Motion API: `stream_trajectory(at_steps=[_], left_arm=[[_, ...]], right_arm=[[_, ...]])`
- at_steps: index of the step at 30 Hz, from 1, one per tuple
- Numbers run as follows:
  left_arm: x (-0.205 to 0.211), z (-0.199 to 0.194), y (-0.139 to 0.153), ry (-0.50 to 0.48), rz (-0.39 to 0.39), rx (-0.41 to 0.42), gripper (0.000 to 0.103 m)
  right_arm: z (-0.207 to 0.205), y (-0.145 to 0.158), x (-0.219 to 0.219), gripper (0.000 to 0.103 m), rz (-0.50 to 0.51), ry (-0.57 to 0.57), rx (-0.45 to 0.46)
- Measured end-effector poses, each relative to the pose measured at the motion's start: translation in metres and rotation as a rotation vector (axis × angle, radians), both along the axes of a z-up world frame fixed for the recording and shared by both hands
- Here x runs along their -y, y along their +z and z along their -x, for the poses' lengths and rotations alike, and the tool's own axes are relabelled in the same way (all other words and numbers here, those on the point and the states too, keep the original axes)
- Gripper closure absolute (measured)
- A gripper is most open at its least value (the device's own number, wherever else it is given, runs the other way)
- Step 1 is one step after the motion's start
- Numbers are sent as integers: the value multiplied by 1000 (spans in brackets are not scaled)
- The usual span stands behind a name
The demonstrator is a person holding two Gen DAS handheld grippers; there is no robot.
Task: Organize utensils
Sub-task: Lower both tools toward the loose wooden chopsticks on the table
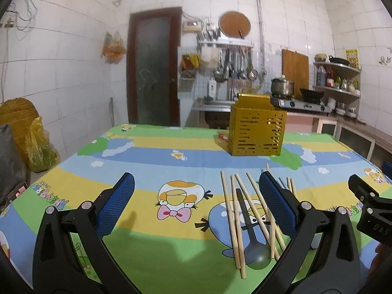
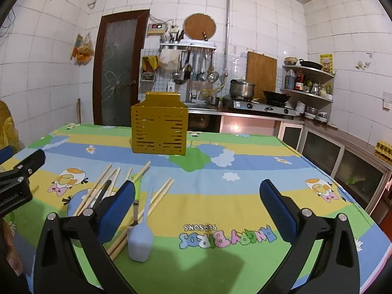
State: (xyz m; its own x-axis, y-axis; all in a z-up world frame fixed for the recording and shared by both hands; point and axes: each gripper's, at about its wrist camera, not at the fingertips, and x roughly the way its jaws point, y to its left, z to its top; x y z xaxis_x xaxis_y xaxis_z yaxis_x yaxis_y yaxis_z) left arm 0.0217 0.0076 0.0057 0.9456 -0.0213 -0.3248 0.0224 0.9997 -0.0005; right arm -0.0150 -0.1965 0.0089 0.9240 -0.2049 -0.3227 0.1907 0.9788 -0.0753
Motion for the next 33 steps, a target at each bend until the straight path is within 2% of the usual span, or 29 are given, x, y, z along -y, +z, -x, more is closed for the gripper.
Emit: stream_trajectory(at_steps=[4,10,14,18,21,25,28,33], left_arm=[[0,-28,12,-11,-37,-66,5],[3,-80,14,-79,-36,-189,5],[7,-122,-10,-95,-48,-324,5],[8,-155,-35,-107,-12,-454,5],[9,-170,-49,-98,-27,-508,5],[13,-181,-62,-99,-54,-561,5],[19,-184,-69,-101,-101,-571,5],[19,-184,-71,-112,-102,-588,5]], right_arm=[[-18,13,-1,4,-3,3,-31],[-76,5,6,4,-23,-38,-227],[-110,-16,16,4,-89,-72,-358],[-129,-31,20,4,-125,-85,-429],[-141,-38,20,4,-121,-107,-462],[-150,-48,23,4,-135,-128,-501],[-155,-53,26,4,-168,-129,-527],[-160,-55,22,4,-162,-147,-548]])
